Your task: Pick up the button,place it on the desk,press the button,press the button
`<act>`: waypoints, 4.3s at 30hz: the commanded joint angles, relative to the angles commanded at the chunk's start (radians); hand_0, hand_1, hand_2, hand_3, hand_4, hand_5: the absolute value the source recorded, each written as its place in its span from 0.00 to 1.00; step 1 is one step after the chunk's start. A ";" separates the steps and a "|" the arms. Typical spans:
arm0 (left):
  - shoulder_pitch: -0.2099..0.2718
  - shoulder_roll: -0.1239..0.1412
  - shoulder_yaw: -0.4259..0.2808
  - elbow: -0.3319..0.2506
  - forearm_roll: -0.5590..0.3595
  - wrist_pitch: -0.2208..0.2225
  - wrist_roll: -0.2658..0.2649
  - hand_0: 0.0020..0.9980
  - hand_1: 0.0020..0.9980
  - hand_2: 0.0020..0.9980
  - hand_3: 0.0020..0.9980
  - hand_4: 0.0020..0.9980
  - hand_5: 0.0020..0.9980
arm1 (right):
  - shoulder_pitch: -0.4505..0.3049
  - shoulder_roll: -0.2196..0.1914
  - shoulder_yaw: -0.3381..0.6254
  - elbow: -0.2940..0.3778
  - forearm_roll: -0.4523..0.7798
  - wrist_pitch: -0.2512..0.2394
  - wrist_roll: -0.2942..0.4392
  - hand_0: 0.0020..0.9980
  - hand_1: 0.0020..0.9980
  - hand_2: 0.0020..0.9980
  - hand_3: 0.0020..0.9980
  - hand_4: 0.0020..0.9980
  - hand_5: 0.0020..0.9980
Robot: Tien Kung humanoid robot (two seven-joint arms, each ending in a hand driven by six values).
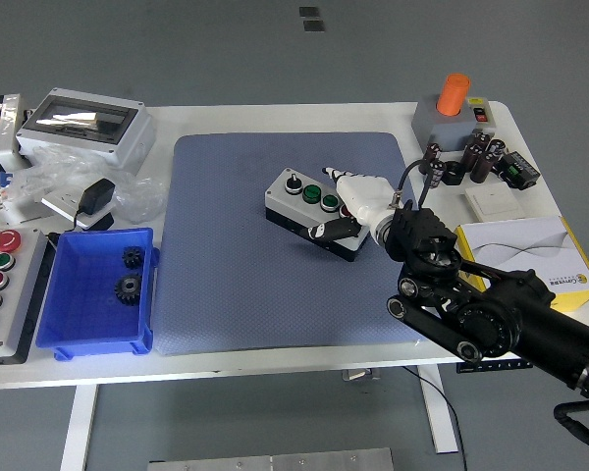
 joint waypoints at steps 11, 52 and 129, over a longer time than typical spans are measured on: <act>0.000 0.000 0.000 0.000 0.003 0.000 0.001 0.73 0.74 0.66 0.81 0.66 0.17 | 0.009 0.012 -0.019 -0.032 0.011 -0.021 -0.010 0.31 0.58 0.64 0.83 0.90 0.38; -0.001 -0.002 0.004 0.000 0.000 0.005 -0.005 0.73 0.74 0.66 0.81 0.66 0.18 | 0.056 -0.100 -0.063 0.100 -0.074 -0.016 0.403 0.29 0.50 0.43 0.45 0.37 0.00; 0.004 -0.008 0.006 0.000 0.004 -0.001 -0.007 0.73 0.74 0.65 0.80 0.66 0.18 | 0.021 -0.104 -0.061 0.086 -0.025 0.128 0.353 0.66 0.74 0.80 0.87 0.96 0.48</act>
